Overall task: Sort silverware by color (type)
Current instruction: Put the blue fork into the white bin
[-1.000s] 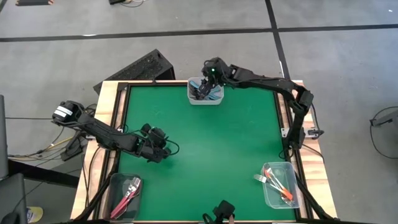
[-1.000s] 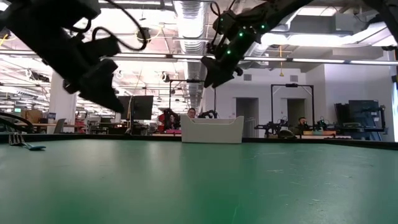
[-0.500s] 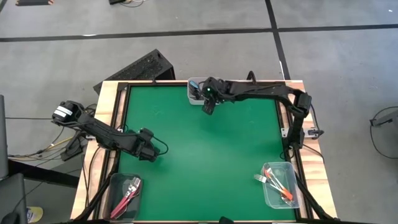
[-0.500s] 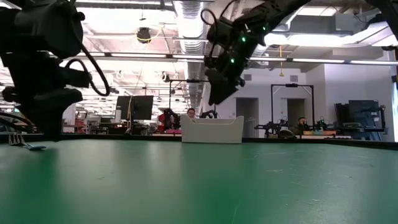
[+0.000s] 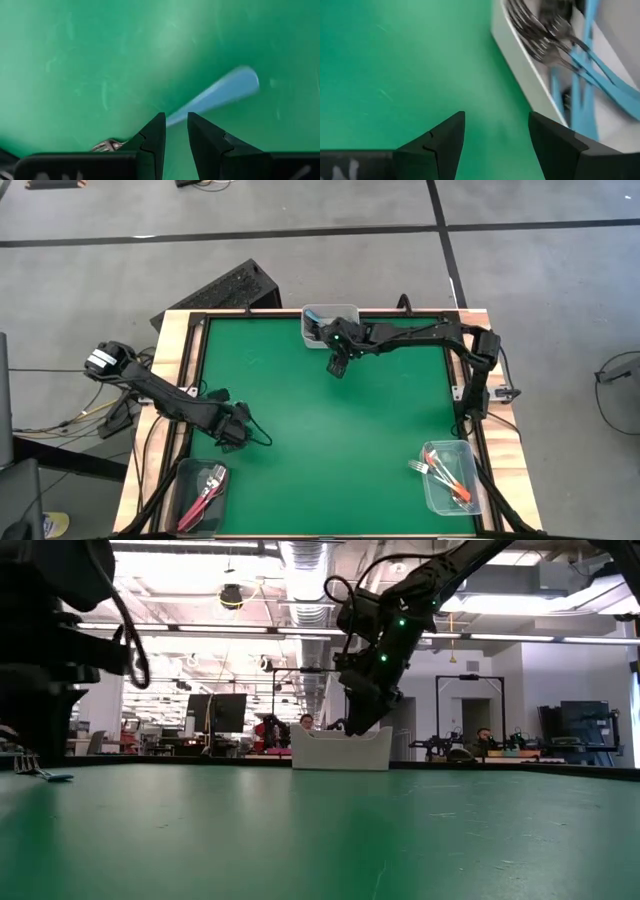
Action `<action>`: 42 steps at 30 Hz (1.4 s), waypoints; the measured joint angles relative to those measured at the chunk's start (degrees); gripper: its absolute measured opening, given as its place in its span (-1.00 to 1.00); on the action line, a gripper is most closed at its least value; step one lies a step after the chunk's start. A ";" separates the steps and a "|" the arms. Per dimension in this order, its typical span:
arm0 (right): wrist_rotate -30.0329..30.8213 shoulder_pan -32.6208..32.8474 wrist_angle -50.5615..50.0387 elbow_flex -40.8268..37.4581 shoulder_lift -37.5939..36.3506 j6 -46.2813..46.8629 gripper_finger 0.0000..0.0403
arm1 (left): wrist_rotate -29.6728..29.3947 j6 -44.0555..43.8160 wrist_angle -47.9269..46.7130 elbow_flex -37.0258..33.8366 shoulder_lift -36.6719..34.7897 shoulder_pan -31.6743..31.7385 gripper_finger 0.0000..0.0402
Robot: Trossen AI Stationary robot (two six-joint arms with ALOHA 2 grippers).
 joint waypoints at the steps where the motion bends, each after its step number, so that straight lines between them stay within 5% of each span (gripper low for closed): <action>1: -0.41 0.46 0.68 0.04 0.00 0.34 0.21 | 0.99 2.83 -0.46 0.00 0.01 0.02 -0.66; 8: -1.55 5.22 4.82 0.06 -0.02 0.92 0.21 | 1.13 13.05 -9.53 0.00 0.00 0.11 -0.66; 14: -1.59 8.56 5.85 0.06 -0.02 1.47 0.21 | 1.02 16.96 -6.59 0.00 0.27 0.35 -0.66; 21: -1.54 11.37 7.53 0.06 -0.02 1.51 0.21 | 3.18 18.37 -5.32 -1.54 4.80 2.30 -0.66; 31: -1.34 12.21 7.53 0.06 -0.02 1.49 0.21 | -1.96 16.95 -7.11 -0.11 16.00 4.28 -0.66; 42: -1.30 13.49 8.35 0.06 -0.02 0.53 0.21 | -1.79 18.71 -4.27 2.14 14.95 4.53 -0.79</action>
